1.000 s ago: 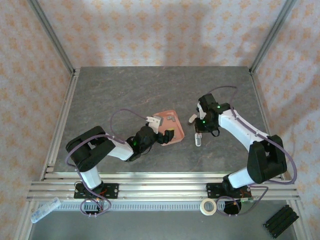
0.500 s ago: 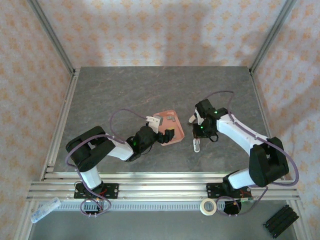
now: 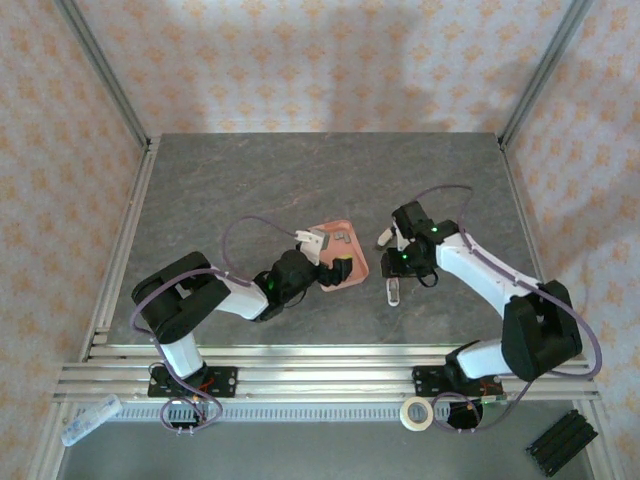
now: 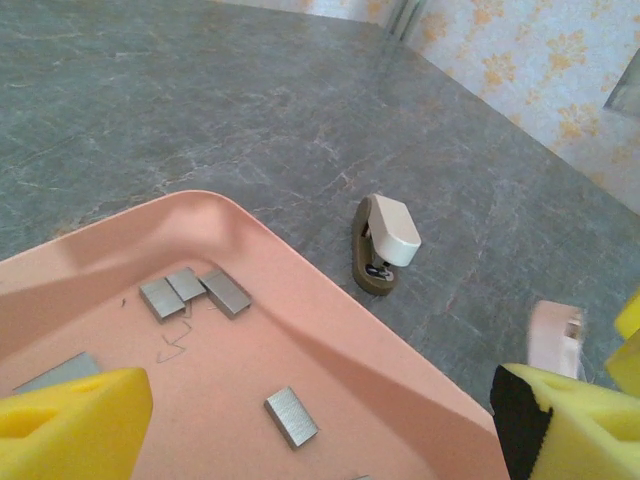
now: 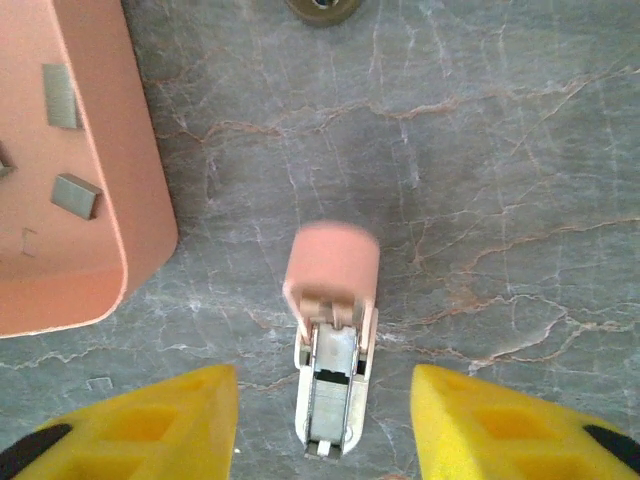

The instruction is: Load the staples into the stapler

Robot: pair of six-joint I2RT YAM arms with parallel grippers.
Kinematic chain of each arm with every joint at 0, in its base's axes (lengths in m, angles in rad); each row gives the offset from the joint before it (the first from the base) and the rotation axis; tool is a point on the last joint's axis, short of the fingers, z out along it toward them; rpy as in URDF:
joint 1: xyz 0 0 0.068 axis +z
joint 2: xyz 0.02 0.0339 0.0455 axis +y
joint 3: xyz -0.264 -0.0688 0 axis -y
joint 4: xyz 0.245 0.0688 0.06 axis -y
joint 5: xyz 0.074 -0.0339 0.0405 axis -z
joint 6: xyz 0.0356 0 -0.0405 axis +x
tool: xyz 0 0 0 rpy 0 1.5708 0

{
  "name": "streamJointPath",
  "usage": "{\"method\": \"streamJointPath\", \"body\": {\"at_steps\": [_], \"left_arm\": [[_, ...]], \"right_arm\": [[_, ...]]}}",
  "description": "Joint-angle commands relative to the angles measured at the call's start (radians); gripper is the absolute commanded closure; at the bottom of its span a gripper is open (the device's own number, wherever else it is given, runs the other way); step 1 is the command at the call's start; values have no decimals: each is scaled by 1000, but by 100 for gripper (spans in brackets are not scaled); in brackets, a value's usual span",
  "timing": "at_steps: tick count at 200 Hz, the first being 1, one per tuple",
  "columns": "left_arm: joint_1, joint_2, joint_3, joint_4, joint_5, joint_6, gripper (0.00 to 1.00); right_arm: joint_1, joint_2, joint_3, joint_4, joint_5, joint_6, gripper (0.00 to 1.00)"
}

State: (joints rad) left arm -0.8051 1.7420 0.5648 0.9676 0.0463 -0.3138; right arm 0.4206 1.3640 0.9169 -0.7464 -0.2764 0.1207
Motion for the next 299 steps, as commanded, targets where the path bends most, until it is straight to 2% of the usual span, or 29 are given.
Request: {"method": "streamJointPath", "body": {"at_steps": [1, 45, 96, 161, 198, 299], "left_arm": [[-3, -47, 58, -121, 32, 28, 12], [-3, -53, 157, -285, 131, 43, 12], [0, -33, 284, -440, 230, 68, 12], [10, 34, 479, -671, 370, 105, 12], [14, 91, 560, -722, 434, 110, 13], [17, 272, 767, -848, 559, 108, 20]], "right_arm": [[6, -75, -6, -5, 45, 32, 49], [6, -207, -43, -34, 57, 146, 48], [-1, -397, -172, -12, 32, 350, 48], [-3, -559, -313, -18, 19, 584, 53], [-8, -598, -387, 19, 0, 661, 55], [-155, -646, -600, 271, -274, 819, 61]]}}
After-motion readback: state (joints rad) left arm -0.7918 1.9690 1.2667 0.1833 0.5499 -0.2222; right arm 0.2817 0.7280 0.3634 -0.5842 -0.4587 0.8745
